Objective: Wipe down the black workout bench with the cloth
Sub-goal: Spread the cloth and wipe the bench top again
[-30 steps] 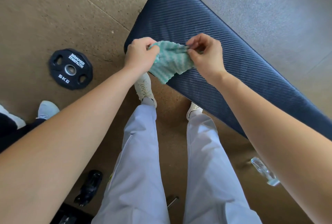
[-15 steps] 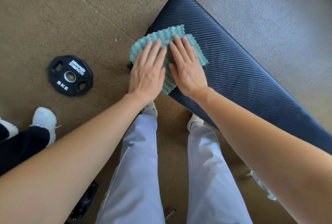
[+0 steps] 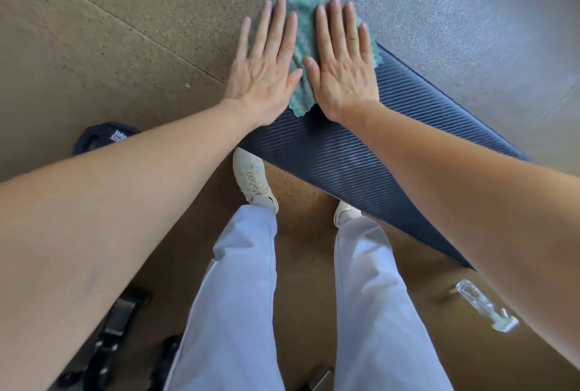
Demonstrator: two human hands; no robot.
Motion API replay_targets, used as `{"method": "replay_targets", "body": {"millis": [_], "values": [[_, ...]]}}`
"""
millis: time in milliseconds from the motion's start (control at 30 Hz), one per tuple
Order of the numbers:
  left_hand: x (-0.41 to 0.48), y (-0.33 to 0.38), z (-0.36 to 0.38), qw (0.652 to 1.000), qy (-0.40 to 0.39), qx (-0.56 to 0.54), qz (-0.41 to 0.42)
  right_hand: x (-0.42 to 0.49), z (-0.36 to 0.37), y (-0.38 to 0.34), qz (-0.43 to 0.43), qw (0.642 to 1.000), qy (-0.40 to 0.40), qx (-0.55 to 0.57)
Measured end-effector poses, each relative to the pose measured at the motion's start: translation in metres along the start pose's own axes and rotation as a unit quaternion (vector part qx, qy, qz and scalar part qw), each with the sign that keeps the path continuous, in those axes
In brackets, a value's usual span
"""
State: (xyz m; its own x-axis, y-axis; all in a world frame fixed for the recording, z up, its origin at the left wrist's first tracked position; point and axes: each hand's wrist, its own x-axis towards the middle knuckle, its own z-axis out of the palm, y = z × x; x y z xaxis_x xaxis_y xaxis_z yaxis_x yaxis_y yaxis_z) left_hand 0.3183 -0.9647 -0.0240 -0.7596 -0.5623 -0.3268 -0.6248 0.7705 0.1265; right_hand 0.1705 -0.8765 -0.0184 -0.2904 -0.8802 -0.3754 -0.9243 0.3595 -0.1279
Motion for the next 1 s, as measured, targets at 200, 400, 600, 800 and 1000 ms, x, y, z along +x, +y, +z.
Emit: {"method": "replay_targets", "body": {"millis": [200, 400, 600, 800, 1000], "values": [[-0.085, 0.04, 0.027, 0.998, -0.05, 0.022, 0.041, -0.1, 0.038, -0.011, 0.019, 0.999, -0.034, 0.026], [-0.162, 0.074, 0.046, 0.989, -0.123, 0.002, 0.079, -0.212, 0.076, -0.034, 0.093, 0.992, -0.071, 0.052], [-0.145, 0.075, 0.038, 0.992, -0.104, -0.011, 0.064, -0.195, 0.07, -0.045, 0.175, 0.973, -0.05, 0.145], [-0.026, 0.083, 0.016, 0.995, -0.024, 0.023, 0.092, -0.093, 0.043, 0.018, 0.229, 0.965, 0.007, 0.129], [0.03, 0.102, 0.007, 0.997, -0.006, 0.043, 0.062, -0.065, 0.023, 0.071, 0.173, 0.979, 0.034, 0.1]]}}
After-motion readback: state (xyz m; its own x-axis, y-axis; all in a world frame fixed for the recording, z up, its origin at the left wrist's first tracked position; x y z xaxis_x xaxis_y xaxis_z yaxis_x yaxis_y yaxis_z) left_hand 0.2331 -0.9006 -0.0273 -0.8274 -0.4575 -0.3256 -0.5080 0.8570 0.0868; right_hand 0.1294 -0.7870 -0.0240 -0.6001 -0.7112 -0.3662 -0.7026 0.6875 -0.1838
